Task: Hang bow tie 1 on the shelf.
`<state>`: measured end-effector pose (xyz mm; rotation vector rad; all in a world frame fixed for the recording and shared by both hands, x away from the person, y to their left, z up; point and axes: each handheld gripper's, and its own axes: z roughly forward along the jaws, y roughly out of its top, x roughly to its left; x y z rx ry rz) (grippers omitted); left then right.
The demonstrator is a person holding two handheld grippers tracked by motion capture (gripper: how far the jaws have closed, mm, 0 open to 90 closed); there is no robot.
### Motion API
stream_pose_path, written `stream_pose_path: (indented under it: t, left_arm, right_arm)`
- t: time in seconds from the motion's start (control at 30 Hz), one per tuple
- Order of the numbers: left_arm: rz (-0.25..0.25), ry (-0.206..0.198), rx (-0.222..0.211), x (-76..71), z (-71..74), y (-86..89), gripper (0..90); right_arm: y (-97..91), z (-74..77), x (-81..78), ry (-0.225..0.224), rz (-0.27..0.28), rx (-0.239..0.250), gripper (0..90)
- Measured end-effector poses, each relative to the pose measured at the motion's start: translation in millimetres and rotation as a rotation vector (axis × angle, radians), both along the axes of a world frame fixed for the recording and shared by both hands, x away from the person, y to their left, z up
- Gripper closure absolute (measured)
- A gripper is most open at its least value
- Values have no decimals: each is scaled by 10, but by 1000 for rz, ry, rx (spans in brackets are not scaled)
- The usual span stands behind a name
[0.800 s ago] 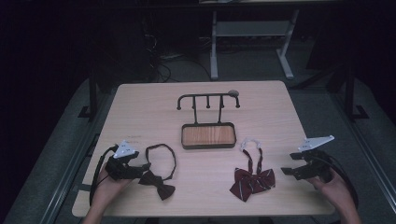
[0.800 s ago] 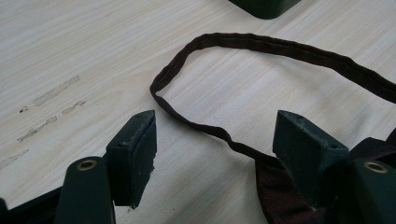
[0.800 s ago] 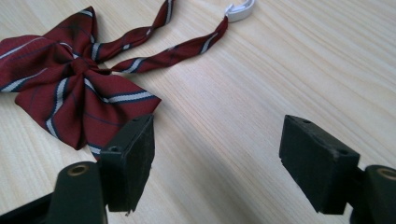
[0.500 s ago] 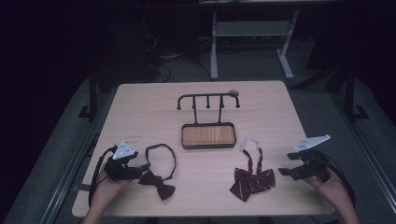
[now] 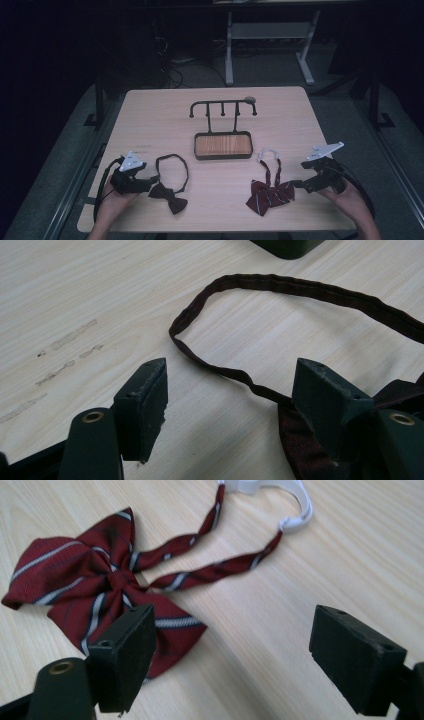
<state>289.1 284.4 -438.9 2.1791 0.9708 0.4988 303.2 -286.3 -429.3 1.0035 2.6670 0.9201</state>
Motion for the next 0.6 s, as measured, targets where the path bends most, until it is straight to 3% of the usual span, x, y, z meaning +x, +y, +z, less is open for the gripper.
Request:
stream_pose_path:
  t: [0.17,0.2,0.6]
  left_arm:
    - [1,-6,-1,-15,17,-6,311]
    - [1,-8,-3,-18,18,-9,311]
    - [-5,-13,6,-17,20,-7,311]
  right_arm:
    - [136,79,72,-3,24,-35,183]
    - [187,111,90,-20,38,-55,211]
    - [365,228,317,20,37,-112,403]
